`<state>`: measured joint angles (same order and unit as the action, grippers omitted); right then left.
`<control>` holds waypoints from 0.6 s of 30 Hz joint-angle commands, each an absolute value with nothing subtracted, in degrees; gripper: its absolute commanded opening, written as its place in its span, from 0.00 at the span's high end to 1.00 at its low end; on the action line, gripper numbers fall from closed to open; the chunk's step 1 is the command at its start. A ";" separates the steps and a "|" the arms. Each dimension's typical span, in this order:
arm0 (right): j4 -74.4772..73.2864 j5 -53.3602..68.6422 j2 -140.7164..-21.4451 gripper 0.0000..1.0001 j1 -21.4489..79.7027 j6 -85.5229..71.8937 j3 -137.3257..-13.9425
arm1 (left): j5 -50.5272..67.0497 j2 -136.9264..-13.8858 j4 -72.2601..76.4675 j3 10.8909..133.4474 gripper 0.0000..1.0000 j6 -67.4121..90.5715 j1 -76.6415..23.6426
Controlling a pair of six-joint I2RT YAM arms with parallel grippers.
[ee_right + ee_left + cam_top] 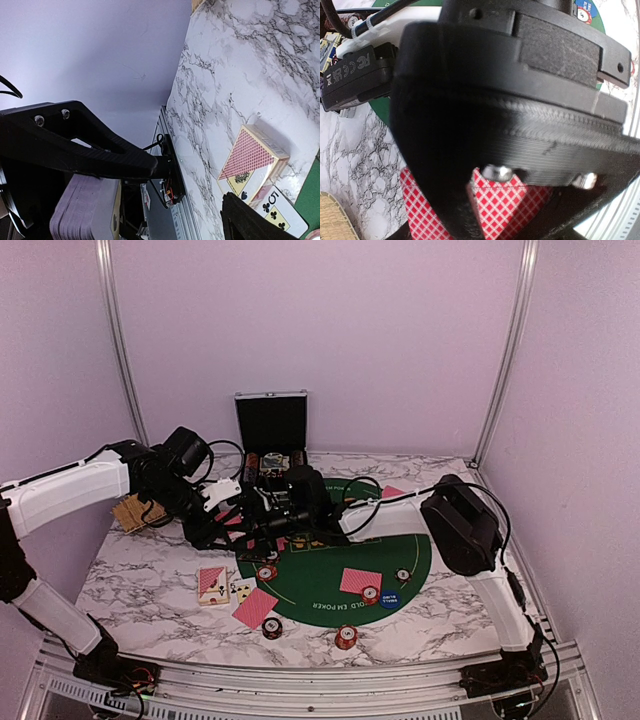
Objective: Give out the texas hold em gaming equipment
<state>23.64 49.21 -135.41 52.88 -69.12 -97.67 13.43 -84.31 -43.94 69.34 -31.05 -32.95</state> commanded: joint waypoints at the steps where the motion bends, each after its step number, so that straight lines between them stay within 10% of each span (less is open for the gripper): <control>1: 24.14 49.26 -136.87 0.13 53.32 -69.91 -99.47 | 14.37 -83.66 -43.96 69.70 1.00 -30.98 -32.96; 18: 20.27 46.03 -129.90 0.24 49.31 -65.22 -93.86 | 14.27 -83.11 -44.12 68.99 1.00 -31.27 -32.96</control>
<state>22.46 47.88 -132.64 50.63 -66.81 -95.02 13.41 -84.31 -43.97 69.14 -31.07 -32.95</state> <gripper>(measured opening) 0.790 0.661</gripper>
